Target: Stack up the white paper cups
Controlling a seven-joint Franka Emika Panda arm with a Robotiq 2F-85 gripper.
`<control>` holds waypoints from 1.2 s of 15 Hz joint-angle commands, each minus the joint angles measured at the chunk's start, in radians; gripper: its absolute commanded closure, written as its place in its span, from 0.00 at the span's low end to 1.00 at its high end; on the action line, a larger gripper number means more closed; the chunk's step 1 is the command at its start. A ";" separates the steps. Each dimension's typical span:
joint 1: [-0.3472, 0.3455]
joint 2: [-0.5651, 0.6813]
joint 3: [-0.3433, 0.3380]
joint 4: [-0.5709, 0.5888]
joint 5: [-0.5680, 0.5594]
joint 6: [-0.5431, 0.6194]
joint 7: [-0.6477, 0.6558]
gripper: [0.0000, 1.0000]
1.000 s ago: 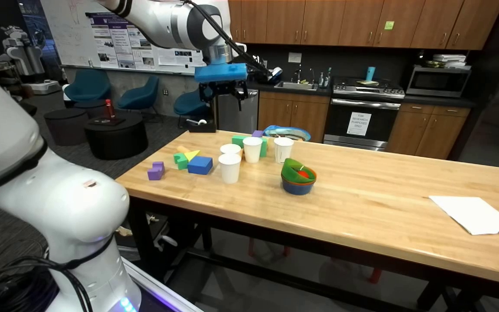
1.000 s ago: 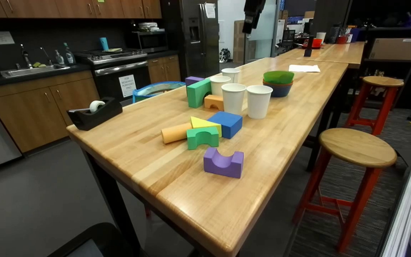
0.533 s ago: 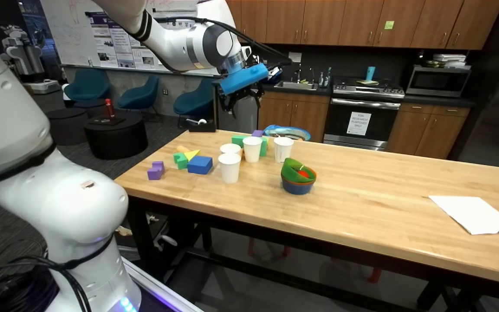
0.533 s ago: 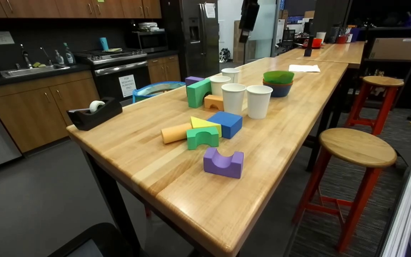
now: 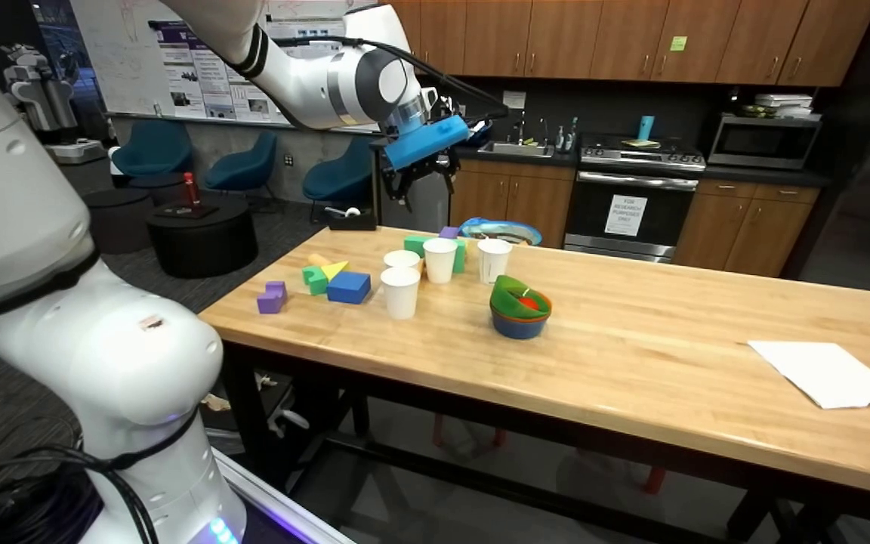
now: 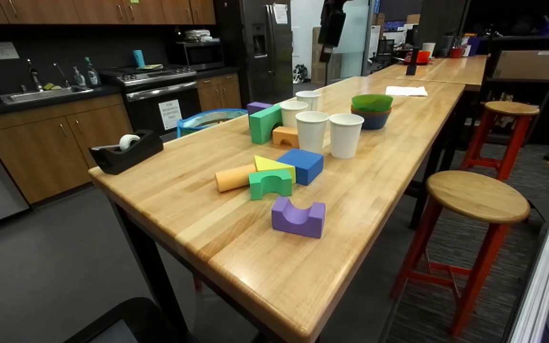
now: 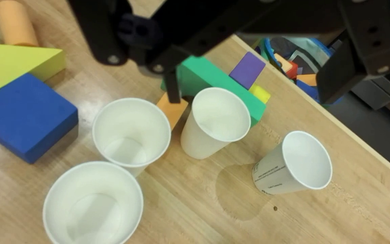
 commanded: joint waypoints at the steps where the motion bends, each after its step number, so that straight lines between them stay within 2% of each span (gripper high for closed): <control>1: 0.013 0.030 -0.006 0.056 0.039 -0.141 -0.185 0.00; 5: 0.005 0.071 -0.015 0.143 0.098 -0.282 -0.444 0.00; 8: -0.012 0.137 -0.031 0.216 0.173 -0.311 -0.599 0.00; 12: -0.062 0.250 -0.037 0.320 0.287 -0.354 -0.724 0.00; 14: -0.094 0.305 -0.027 0.363 0.304 -0.363 -0.701 0.00; 18: -0.121 0.364 -0.007 0.387 0.257 -0.283 -0.529 0.00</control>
